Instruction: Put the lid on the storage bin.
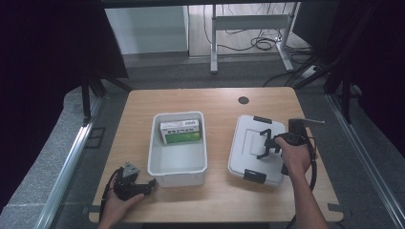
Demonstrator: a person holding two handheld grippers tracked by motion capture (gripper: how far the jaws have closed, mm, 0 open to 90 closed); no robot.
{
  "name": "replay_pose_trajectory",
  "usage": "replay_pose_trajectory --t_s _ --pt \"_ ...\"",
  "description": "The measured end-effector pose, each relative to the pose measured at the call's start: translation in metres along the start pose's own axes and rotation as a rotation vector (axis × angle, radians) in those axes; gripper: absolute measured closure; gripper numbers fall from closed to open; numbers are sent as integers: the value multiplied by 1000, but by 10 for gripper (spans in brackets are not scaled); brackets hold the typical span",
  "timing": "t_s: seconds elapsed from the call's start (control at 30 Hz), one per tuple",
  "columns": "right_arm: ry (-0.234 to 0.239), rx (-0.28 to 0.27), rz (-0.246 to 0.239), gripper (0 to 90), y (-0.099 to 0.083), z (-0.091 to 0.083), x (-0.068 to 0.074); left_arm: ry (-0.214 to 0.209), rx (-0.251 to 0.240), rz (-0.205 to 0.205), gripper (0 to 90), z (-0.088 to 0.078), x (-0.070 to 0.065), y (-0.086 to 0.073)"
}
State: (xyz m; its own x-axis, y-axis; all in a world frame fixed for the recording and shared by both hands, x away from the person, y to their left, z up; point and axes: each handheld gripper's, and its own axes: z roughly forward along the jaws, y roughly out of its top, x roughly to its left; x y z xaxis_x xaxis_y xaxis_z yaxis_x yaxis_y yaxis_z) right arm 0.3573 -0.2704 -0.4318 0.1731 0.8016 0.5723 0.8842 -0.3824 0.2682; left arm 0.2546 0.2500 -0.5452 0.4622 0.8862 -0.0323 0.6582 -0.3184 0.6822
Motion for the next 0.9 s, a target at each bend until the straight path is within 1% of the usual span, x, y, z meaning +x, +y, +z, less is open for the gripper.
replay_pose_trajectory --t_s 0.07,0.1,0.17,0.23,0.27,0.3,0.57,0.63,0.7,0.9 --pt "3 0 -9 850 0 -3 1 0 0 0 121 0 0 0" --pt "8 -1 -21 849 0 -6 3 0 0 0 121 0 0 0" --pt "11 -6 -22 849 0 -8 4 0 0 0 121 0 0 0" --pt "17 -13 -44 849 -1 -13 6 0 0 0 121 0 0 0" --pt "17 -13 -44 849 -1 -13 6 0 0 0 121 0 0 0" --pt "25 -14 -55 849 -2 -16 8 0 0 -1 121 0 0 0" --pt "45 -1 -85 849 -5 -21 14 0 0 0 121 0 0 0" --pt "42 -4 -99 850 -6 -22 16 0 0 -1 121 0 0 0" --pt "42 -12 -124 849 -7 -23 18 0 0 0 121 0 0 0" --pt "47 -20 -161 850 -7 -30 27 0 0 0 121 0 0 0"
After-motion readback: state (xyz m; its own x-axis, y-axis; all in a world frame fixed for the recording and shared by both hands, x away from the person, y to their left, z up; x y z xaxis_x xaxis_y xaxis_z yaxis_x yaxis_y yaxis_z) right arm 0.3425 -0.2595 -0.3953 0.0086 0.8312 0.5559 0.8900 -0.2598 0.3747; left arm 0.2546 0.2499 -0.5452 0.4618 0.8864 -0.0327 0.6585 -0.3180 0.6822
